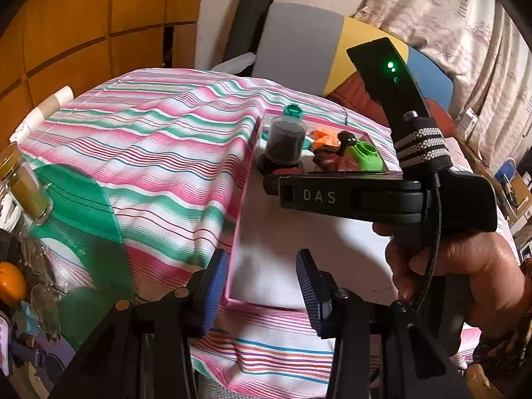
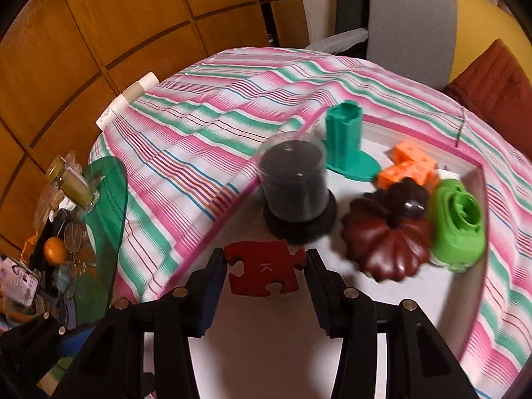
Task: Organize rigid objects
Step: 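Carry the red puzzle piece to the tray and open the right gripper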
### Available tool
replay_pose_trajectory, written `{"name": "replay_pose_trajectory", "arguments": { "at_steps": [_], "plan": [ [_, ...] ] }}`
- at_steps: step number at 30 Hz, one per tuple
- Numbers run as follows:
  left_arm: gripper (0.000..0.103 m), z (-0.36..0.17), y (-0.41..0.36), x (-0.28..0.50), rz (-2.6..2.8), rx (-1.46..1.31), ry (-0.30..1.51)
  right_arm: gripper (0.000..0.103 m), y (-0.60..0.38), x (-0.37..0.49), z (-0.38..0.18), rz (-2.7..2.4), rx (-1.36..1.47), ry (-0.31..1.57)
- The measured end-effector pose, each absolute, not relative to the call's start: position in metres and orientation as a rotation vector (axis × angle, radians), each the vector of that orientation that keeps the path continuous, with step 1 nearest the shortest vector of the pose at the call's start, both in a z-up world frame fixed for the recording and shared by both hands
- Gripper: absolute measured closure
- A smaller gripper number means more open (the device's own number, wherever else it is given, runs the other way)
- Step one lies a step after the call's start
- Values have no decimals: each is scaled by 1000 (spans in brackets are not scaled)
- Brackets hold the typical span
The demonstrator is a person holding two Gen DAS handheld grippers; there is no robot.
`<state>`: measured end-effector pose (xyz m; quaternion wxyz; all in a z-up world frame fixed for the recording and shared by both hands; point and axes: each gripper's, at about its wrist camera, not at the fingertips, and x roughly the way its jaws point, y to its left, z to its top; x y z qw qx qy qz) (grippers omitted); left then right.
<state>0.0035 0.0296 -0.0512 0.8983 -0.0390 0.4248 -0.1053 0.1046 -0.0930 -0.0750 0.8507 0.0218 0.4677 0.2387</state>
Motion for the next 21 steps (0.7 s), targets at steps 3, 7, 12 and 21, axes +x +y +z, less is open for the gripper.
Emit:
{"name": "replay_pose_trajectory", "arguments": {
  "at_steps": [3, 7, 12, 21],
  "plan": [
    [60, -51, 31, 4, -213, -87, 877, 52, -90, 100, -73, 512, 27, 963],
    [60, -52, 30, 2, -223, -88, 872, 52, -102, 90, -67, 514, 66, 955],
    [60, -51, 25, -1, -257, -98, 858, 52, -134, 68, -53, 492, 113, 915],
    [60, -47, -2, -15, -375, -66, 836, 48, -200, 38, -38, 384, 153, 867]
  ]
}}
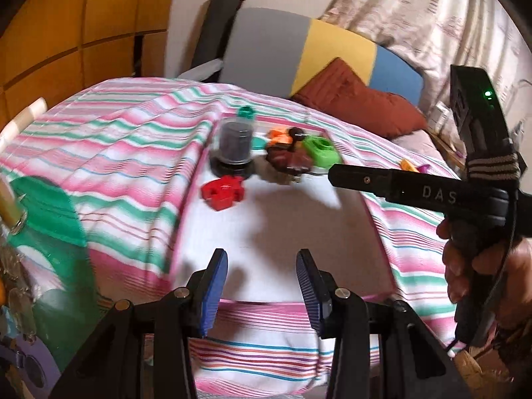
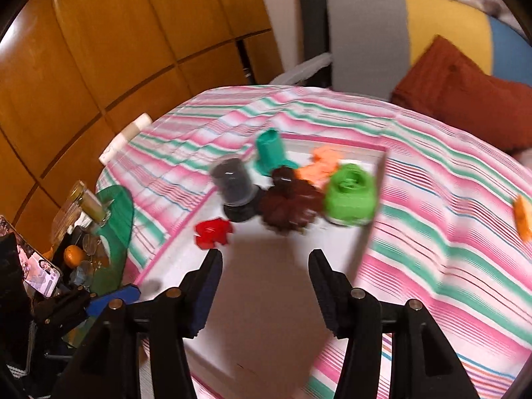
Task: Organize rigid objects
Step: 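Carry the red puzzle piece to the tray and open the right gripper, then move both grippers back toward the remaining toys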
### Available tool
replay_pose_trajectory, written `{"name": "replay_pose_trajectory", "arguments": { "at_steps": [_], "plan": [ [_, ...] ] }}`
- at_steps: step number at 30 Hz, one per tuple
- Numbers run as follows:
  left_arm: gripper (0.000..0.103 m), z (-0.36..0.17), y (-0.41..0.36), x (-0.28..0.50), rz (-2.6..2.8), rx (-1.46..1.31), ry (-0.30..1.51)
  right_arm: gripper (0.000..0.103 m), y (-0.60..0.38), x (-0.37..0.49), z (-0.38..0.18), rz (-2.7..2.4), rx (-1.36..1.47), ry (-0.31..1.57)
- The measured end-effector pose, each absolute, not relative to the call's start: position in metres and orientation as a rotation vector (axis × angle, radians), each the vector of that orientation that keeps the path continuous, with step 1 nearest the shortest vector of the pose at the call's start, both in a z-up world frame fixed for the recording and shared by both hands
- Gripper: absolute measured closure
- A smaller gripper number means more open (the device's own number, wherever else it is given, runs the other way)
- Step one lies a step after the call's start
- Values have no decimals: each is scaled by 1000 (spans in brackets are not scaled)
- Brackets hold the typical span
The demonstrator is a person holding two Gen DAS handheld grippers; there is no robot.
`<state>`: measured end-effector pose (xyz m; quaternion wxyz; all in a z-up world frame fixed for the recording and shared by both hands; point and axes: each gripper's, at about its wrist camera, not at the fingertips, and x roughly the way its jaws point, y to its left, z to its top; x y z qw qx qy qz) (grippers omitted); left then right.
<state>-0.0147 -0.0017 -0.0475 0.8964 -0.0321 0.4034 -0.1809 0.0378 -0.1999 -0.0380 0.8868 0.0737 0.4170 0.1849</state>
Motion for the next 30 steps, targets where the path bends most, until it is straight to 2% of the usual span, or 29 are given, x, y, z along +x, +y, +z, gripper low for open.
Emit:
{"name": "replay_pose_trajectory", "arguments": {
  "at_steps": [17, 30],
  "plan": [
    [60, -40, -66, -37, -544, 68, 797, 48, -362, -14, -85, 71, 170, 988],
    [60, -23, -152, -38, -705, 108, 802, 48, -481, -16, -88, -173, 144, 939]
  ]
}}
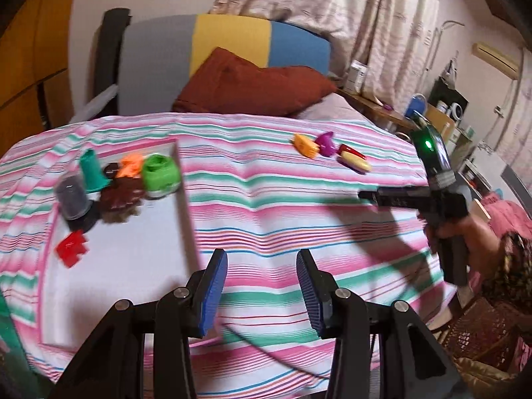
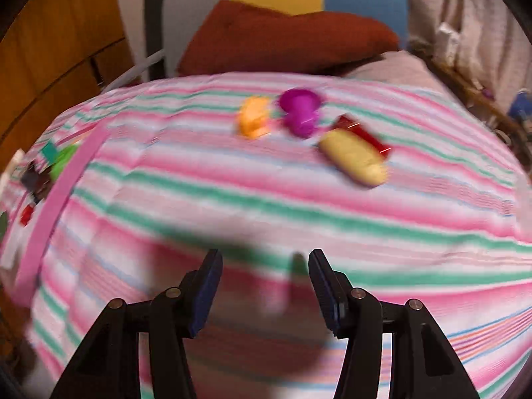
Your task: Organize rigid objects
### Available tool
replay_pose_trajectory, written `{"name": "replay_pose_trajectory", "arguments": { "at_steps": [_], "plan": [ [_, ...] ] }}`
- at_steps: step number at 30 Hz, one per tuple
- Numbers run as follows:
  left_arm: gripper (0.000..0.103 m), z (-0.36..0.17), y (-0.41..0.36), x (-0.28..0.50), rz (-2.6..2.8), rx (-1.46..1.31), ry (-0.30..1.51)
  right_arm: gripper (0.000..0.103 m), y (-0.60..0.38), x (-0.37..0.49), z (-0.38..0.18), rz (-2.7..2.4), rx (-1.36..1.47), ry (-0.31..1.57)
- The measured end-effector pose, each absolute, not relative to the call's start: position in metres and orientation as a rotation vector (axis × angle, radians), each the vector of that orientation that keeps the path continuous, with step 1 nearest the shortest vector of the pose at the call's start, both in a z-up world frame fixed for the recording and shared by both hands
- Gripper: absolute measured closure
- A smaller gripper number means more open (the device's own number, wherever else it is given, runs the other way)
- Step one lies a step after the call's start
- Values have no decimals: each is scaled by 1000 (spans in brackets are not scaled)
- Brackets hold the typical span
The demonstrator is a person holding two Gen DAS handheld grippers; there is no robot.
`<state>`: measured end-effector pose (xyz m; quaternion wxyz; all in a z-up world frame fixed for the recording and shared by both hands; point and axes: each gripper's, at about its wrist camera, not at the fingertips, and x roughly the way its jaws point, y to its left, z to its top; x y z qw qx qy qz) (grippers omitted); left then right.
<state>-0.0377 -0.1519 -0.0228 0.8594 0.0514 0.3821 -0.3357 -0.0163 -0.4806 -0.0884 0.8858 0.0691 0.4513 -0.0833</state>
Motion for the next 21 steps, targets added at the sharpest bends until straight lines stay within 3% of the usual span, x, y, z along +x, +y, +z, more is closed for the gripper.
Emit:
{"name": "replay_pose_trajectory", "arguments": {
  "at_steps": [9, 19, 21],
  "plan": [
    [60, -37, -177, -49, -738, 166, 855, 51, -540, 32, -74, -249, 101, 882],
    [60, -36, -181, -44, -712, 178, 868, 52, -554, 75, -102, -202, 97, 987],
    [60, -37, -184, -41, -715, 178, 876, 57, -555, 73, -106, -204, 114, 980]
  ]
}}
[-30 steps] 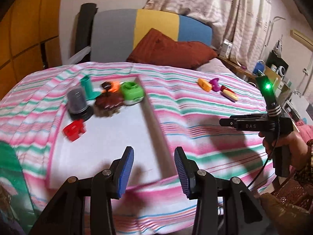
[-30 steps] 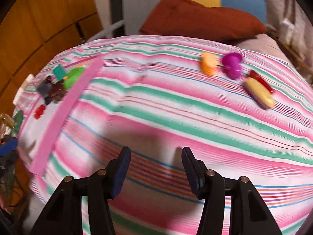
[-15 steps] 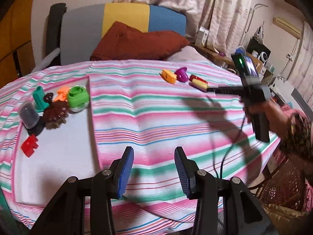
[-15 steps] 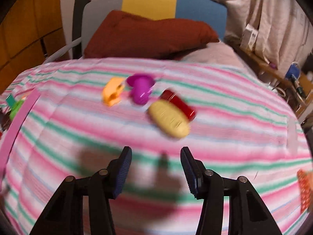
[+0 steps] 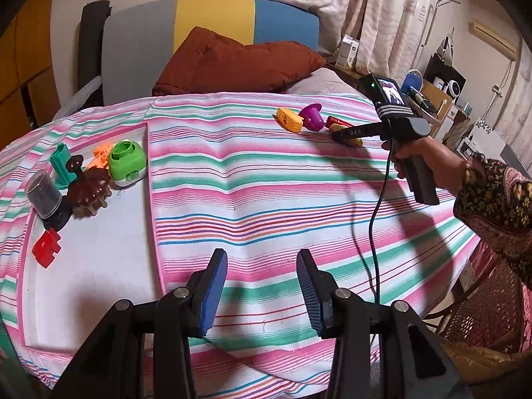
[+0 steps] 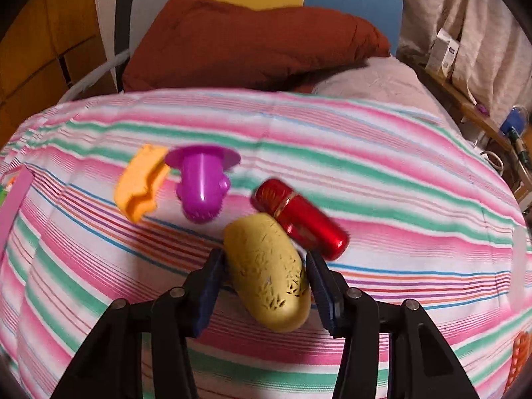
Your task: Organize rigid objects
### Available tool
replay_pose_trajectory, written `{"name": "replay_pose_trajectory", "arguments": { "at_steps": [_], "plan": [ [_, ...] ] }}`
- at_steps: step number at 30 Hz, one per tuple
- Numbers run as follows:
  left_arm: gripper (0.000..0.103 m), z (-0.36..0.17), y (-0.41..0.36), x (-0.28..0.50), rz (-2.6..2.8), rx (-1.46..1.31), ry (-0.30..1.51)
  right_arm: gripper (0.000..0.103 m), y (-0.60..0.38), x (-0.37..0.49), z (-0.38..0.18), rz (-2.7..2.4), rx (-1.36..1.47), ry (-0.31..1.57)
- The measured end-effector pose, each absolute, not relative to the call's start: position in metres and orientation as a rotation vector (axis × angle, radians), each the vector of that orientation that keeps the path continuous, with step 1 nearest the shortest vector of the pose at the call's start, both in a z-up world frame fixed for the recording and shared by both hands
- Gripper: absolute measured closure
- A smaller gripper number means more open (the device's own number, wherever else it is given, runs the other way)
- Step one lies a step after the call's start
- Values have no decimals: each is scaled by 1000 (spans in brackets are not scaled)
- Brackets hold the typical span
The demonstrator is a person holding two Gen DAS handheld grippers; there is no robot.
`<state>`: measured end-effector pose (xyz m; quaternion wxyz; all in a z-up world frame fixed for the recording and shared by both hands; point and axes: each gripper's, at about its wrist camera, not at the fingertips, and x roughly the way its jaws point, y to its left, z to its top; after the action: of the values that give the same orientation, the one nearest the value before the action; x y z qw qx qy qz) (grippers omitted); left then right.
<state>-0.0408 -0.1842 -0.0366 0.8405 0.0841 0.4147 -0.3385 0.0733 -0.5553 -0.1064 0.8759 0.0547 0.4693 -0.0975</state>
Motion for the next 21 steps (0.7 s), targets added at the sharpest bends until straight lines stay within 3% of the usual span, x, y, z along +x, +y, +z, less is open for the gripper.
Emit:
{"name": "replay_pose_trajectory", "arguments": {
  "at_steps": [11, 21],
  "plan": [
    [60, -28, -237, -15, -776, 167, 863, 59, -550, 26, -113, -224, 306, 845],
    [60, -38, -336, 74, -717, 123, 939, 58, -544, 25, -115, -258, 291, 835]
  ]
}}
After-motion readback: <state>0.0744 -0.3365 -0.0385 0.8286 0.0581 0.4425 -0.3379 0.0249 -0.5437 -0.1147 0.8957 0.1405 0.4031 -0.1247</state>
